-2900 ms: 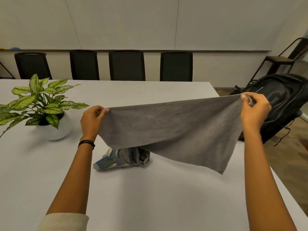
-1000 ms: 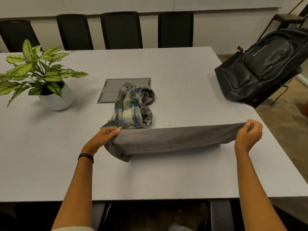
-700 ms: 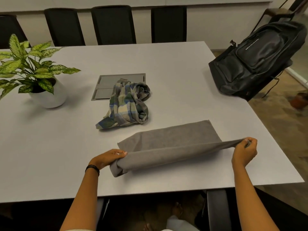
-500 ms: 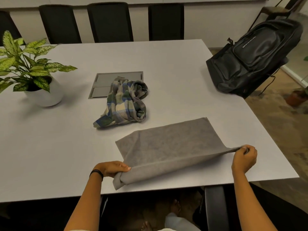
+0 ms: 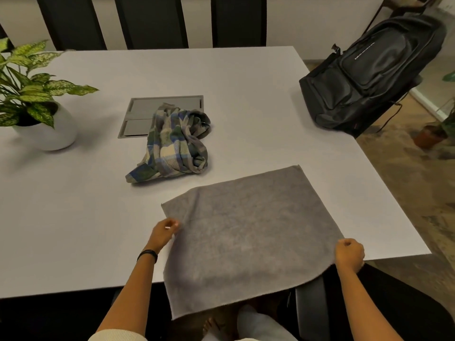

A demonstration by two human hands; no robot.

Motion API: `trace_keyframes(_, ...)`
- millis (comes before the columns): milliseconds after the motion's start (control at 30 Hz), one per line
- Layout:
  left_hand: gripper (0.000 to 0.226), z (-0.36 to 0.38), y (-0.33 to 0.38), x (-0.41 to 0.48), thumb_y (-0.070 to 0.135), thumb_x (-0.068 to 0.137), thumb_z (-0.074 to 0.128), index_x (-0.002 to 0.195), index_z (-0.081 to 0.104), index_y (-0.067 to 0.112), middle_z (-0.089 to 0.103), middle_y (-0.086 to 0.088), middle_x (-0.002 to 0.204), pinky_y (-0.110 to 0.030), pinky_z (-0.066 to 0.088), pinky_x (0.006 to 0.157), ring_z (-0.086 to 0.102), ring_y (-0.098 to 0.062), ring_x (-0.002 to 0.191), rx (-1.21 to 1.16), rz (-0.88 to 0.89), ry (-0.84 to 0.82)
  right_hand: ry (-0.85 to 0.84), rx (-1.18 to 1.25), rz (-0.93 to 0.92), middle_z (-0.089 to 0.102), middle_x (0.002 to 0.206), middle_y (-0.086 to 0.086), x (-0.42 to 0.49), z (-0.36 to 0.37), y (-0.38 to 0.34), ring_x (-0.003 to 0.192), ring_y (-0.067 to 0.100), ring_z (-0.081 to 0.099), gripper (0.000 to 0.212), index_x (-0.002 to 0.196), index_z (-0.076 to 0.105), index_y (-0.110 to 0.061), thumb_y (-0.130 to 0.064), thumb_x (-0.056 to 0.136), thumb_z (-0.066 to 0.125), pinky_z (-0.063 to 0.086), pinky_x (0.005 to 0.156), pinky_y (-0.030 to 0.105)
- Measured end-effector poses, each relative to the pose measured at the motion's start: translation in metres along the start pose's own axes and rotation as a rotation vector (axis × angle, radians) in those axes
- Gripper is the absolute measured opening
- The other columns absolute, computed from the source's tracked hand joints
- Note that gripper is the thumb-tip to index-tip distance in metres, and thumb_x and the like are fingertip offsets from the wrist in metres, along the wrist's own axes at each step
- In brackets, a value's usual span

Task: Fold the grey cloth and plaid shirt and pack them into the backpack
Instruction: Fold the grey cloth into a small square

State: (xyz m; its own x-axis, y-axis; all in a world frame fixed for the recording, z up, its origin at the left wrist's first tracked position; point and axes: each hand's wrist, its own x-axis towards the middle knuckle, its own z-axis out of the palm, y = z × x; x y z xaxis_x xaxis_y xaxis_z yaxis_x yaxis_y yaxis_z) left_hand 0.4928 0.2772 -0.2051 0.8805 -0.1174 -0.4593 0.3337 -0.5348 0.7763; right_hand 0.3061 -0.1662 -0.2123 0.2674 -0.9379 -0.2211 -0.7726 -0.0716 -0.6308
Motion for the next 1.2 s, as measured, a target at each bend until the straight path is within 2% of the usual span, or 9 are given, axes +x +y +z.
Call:
trace_keyframes(100,0.022,0.012,0.004,0.012,0.013,0.093,0.053,0.112,0.059,0.005,0.055,-0.015,0.122,-0.035,0.045,0.088,0.053,-0.031,0.110,0.077,0.070,0.103,-0.041,-0.054,-0.083,0.055,0.115,0.022,0.006,0.004,-0.009,0.100,0.043,0.054,0.019,0.093,0.062,-0.002,0.006,0.084,0.048,0.041,0.093,0.047)
trace_keyframes(200,0.043,0.029,0.012,0.022,0.015,0.093,0.053,0.134,0.042,0.005,0.037,-0.016,0.140,-0.040,0.034,0.108,0.039,-0.033,0.128,0.211,0.100,0.019,-0.202,-0.086,-0.322,0.051,0.118,0.025,0.010,0.019,-0.028,0.103,0.041,0.052,0.029,0.105,0.058,0.005,0.014,0.081,0.044,0.042,0.085,0.038)
trace_keyframes(267,0.055,0.040,0.014,0.028,0.022,0.094,0.052,0.142,0.029,0.009,0.024,-0.018,0.148,-0.044,0.027,0.113,0.030,-0.034,0.135,0.246,0.051,-0.047,-0.343,-0.132,-0.445,0.051,0.121,0.025,0.014,0.033,-0.041,0.106,0.037,0.052,0.033,0.111,0.057,0.005,0.014,0.082,0.043,0.040,0.085,0.032)
trace_keyframes(367,0.066,0.055,0.013,0.034,0.035,0.095,0.048,0.148,0.014,0.017,0.014,-0.020,0.151,-0.051,0.017,0.115,0.014,-0.039,0.140,0.367,-0.031,-0.080,-0.558,-0.246,-0.564,0.039,0.140,0.025,0.018,0.058,-0.058,0.128,0.038,0.039,0.039,0.126,0.052,0.003,0.007,0.087,0.050,0.029,0.105,0.034)
trace_keyframes(433,0.072,0.063,0.017,0.033,0.044,0.093,0.046,0.149,0.007,0.022,0.003,-0.017,0.155,-0.056,0.011,0.115,0.001,-0.041,0.142,0.421,-0.054,-0.085,-0.640,-0.345,-0.644,0.023,0.150,0.022,0.015,0.068,-0.064,0.138,0.039,0.025,0.046,0.135,0.043,-0.002,-0.008,0.091,0.054,0.021,0.113,0.040)
trace_keyframes(567,0.083,0.062,0.022,0.025,0.058,0.088,0.045,0.149,-0.003,0.028,-0.019,-0.008,0.155,-0.061,0.003,0.111,-0.017,-0.038,0.141,0.561,-0.084,-0.138,-0.743,-0.630,-0.618,-0.009,0.157,0.007,0.009,0.073,-0.065,0.144,0.030,-0.006,0.066,0.148,0.013,-0.027,-0.040,0.093,0.049,0.008,0.112,0.055)
trace_keyframes(633,0.089,0.063,0.018,0.080,0.061,0.085,0.047,0.148,-0.006,0.028,-0.024,-0.007,0.154,-0.064,0.002,0.109,-0.020,-0.038,0.140,0.564,-0.200,-0.148,-0.853,-0.735,-0.597,-0.019,0.155,0.004,0.044,0.130,-0.092,0.143,0.029,-0.014,0.072,0.148,0.003,-0.031,-0.045,0.093,0.047,0.005,0.109,0.062)
trace_keyframes(700,0.095,0.056,0.017,0.075,0.061,0.083,0.051,0.147,-0.011,0.028,-0.027,-0.007,0.153,-0.066,0.001,0.108,-0.023,-0.039,0.139,0.627,-0.201,-0.167,-0.856,-0.794,-0.618,-0.025,0.153,0.003,0.036,0.125,-0.095,0.142,0.030,-0.018,0.077,0.147,-0.005,-0.032,-0.047,0.092,0.046,0.004,0.107,0.066)
trace_keyframes(1200,0.108,0.041,0.036,0.108,0.060,0.078,0.059,0.145,-0.019,0.029,-0.033,-0.009,0.150,-0.069,0.001,0.106,-0.025,-0.042,0.137,0.713,-0.188,-0.167,-0.888,-0.803,-0.587,-0.036,0.149,0.003,0.050,0.129,-0.119,0.139,0.032,-0.026,0.092,0.144,-0.012,-0.038,-0.054,0.084,0.056,0.002,0.103,0.071)
